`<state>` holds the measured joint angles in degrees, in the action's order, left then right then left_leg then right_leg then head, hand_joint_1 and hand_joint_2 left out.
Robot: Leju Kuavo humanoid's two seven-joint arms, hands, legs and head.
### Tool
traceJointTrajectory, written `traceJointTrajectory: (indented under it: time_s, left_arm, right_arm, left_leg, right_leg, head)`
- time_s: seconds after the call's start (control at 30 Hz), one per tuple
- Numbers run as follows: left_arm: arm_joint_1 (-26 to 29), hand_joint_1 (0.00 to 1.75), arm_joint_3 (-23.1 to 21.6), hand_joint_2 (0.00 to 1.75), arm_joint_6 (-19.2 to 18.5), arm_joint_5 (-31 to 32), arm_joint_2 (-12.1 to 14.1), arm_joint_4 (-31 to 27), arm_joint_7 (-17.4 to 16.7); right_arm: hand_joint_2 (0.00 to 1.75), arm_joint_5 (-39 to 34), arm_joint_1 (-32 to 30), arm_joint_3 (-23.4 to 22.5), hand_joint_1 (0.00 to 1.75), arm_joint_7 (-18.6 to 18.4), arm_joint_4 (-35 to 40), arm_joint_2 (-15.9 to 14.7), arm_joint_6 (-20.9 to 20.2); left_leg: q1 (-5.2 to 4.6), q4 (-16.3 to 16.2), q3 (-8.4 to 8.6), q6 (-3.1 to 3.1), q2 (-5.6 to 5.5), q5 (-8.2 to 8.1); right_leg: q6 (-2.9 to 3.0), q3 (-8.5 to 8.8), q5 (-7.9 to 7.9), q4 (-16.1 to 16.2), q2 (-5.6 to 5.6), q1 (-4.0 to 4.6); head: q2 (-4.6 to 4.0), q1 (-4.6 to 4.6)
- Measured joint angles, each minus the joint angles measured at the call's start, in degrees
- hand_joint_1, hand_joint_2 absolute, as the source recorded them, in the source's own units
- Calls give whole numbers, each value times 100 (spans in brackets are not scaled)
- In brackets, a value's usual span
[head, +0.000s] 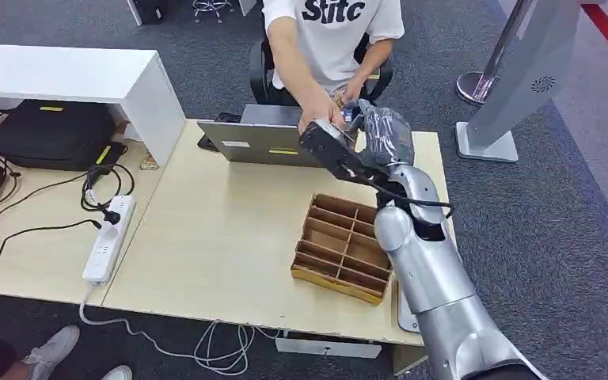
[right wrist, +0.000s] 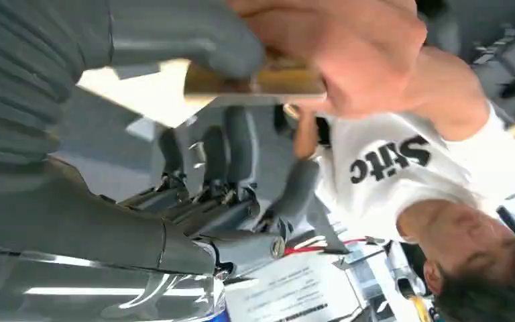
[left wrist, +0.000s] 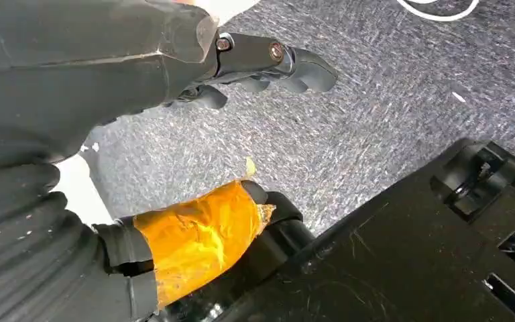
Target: Pass the card to the sensor for recognition and then transmit it.
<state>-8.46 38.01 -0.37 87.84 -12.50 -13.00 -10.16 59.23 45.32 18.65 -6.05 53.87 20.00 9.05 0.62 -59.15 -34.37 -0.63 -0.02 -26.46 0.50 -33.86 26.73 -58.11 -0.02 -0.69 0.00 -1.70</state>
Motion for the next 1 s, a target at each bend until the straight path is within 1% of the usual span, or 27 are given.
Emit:
traceJointTrajectory:
  time_s: [0.03,0.1,0.17,0.27,0.37,0.53,0.63,0.7,0.8,0.9,0.93,1.0]
  left_arm:
    - [2,0,0,175,13,-2,2,2,-7]
    - [8,0,0,175,15,-2,7,2,-13]
    - [8,0,0,175,17,-2,9,2,-17]
    - [10,0,0,175,50,2,11,2,-68]
    - [9,0,0,175,70,2,11,2,-90]
    - [9,0,-9,175,76,2,26,2,-162]
    - [15,0,-9,175,127,2,46,2,-188]
    - [20,0,-9,175,198,2,59,2,-188]
    - [40,0,-9,175,508,-2,81,2,-190]
    - [47,0,-9,175,837,-9,127,0,-168]
    - [48,0,-7,0,896,-15,151,0,-155]
    - [56,0,7,0,975,-22,184,0,-109]
  right_arm:
    - [175,-309,-68,-223,0,243,59,0,-22]
    - [175,-582,-183,-679,0,639,118,-2,-126]
    - [175,-745,-290,-1204,0,887,121,-4,-186]
    - [175,-1036,-399,-2151,0,1094,50,-68,-195]
    - [175,-1313,-487,-3069,0,1322,-160,-249,-181]
    - [175,-1797,-781,-4398,0,1862,-599,-713,-177]
    - [175,-2070,-1019,-5272,0,2196,-1049,-1080,-234]
    - [175,-2165,-1206,-5737,0,2418,-1345,-1295,-276]
    - [175,-2340,-1555,-6377,0,2672,-1789,-1573,-177]
    - [175,-2572,-2012,-6998,0,2782,-2234,-1768,-260]
    - [175,-2572,-2181,-7180,0,2721,-2396,-1811,-267]
    - [175,-2494,-2506,-7439,0,2525,-2671,-1864,-208]
  left_leg:
    - [0,0,0,0,0,0]
    - [0,-1,0,0,-5,0]
    - [0,-2,0,0,-5,0]
    - [-1,-5,0,1,-8,0]
    - [-2,-7,0,2,-9,-1]
    - [-3,-9,-2,8,-26,-5]
    - [-3,-8,-3,9,-26,-10]
    - [-3,-8,-2,15,-27,-14]
    - [-2,-7,-2,16,-28,-23]
    - [0,-5,-2,19,-29,-26]
    - [0,-3,-2,19,-30,-26]
    - [0,-2,-1,15,-30,-32]
  right_leg:
    - [0,0,0,0,-1,0]
    - [0,0,0,0,-2,0]
    - [0,1,0,1,-3,0]
    - [-1,2,-1,2,-5,-1]
    - [-2,4,-1,3,-7,-2]
    - [-7,7,3,7,-23,-2]
    - [-7,6,3,8,-25,-2]
    - [-8,5,5,9,-25,-2]
    - [-10,6,10,10,-27,-1]
    - [-12,7,20,9,-29,0]
    - [-10,9,26,9,-31,0]
    - [-9,9,27,7,-29,0]
  head:
    - [0,-2]
    - [0,-2]
    - [0,0]
    - [0,-2]
    - [0,0]
    - [0,-2]
    - [0,-2]
    - [0,-2]
    - [0,0]
    - [0,-2]
    - [0,-2]
    - [0,-9]
